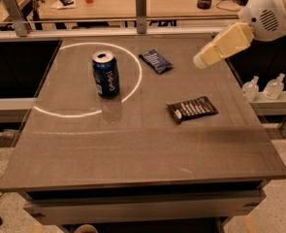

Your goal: Move rxbar blueberry near pepsi can

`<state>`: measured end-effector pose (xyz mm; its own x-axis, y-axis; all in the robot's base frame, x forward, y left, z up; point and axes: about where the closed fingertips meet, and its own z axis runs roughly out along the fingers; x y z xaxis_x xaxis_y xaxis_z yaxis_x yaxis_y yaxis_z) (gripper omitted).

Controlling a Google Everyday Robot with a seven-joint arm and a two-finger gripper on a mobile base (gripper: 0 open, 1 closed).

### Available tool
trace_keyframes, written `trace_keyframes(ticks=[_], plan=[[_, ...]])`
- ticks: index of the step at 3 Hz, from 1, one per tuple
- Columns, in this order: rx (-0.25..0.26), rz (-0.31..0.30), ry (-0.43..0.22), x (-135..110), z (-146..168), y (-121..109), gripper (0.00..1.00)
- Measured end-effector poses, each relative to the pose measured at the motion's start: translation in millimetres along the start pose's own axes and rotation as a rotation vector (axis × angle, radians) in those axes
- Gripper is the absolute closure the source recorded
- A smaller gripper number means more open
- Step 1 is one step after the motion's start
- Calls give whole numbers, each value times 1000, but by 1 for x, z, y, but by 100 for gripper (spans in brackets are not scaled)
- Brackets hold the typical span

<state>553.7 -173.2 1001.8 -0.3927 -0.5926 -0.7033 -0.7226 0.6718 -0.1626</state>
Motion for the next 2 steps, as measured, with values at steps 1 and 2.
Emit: trace_keyframes(ticks=[1,2], plan=[[17,33,-108,-14,19,2,0],[58,56,-182,-22,46,3,0]])
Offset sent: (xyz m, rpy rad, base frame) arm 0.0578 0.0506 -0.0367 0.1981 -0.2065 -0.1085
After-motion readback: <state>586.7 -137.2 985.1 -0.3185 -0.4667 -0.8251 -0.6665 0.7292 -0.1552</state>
